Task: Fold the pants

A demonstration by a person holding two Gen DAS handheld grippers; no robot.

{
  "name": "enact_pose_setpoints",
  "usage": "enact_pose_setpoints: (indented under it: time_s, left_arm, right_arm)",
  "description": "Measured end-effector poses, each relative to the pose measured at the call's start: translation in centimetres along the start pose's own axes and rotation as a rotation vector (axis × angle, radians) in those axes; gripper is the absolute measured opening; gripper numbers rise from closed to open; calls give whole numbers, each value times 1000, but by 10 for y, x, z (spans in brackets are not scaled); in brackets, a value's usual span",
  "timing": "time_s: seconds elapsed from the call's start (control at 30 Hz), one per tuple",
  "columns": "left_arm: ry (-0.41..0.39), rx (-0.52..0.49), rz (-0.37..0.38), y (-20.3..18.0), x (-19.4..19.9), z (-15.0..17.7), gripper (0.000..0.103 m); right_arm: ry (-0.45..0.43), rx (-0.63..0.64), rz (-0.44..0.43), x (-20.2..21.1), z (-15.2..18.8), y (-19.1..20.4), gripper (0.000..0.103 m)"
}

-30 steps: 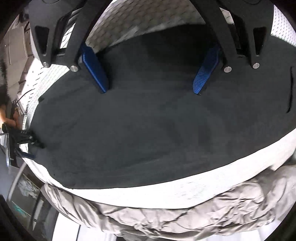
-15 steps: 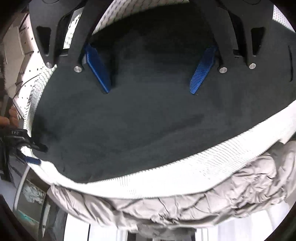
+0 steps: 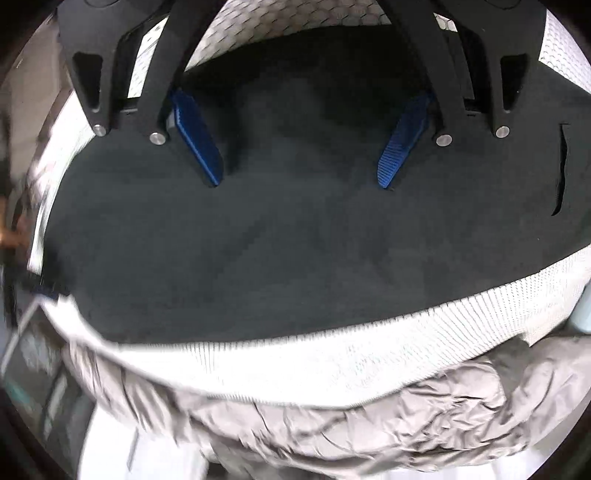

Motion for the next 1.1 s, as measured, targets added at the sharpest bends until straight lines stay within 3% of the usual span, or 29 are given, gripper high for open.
enact_pose_setpoints:
  time_s: [0.07, 0.13, 0.23, 0.3, 0.4, 0.47, 0.5, 0.53, 0.6, 0.63, 0.77, 0.8, 0.97, 1.1]
  left_arm:
    - [11, 76, 54, -7, -2, -12, 85]
    - [15, 77, 71, -16, -9, -21, 85]
    - [63, 26, -7, -22, -33, -21, 84]
    - [108, 2, -71, -16, -47, -13, 83]
    - [40, -65, -55, -9, -37, -2, 83]
    - [21, -46, -40, 0, -27, 2, 83]
    - [21, -34, -43, 4, -22, 3, 83]
    - [20, -21, -60, 7, -17, 3, 83]
    - [11, -10, -72, 6, -7, 2, 83]
    - [3, -8, -51, 0, -2, 2, 83]
    - [-24, -21, 43, -44, 12, 3, 83]
    - [-20, -35, 54, -57, 10, 6, 83]
    - [66, -64, 81, -104, -18, 31, 83]
    - [41, -105, 37, -110, -20, 46, 85]
  right_arm:
    - [-14, 28, 12, 3, -16, 12, 81]
    - [-11, 39, -37, 1, -28, 30, 81]
    - [23, 87, -88, -18, -52, 57, 80]
    - [75, 119, -101, -41, -59, 68, 68]
    - [178, 190, 1, -74, -50, 58, 56]
    - [161, 182, 14, -68, -47, 50, 52]
    - [157, 161, 82, -59, -44, 36, 52]
    - [149, 136, 87, -51, -40, 28, 54]
    - [86, -22, -85, -20, -30, 14, 55]
    - [54, -89, -131, -4, -22, 5, 57]
    - [-30, -253, -143, 47, 19, -23, 84]
    - [-45, -301, -174, 53, 30, -26, 86]
    - [-59, -525, -368, 56, 76, -27, 86]
    - [-57, -576, -453, 31, 77, -12, 86]
Point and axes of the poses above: each gripper's, at about its wrist camera, not at the fingertips, and x roughly against the way its jaws point, y to its left, z to its underside, the point moved 8 cm from there along -x, roughly the way its jaws point, and after that the axes turned 11 degrees about x, right-handed, at the moved point
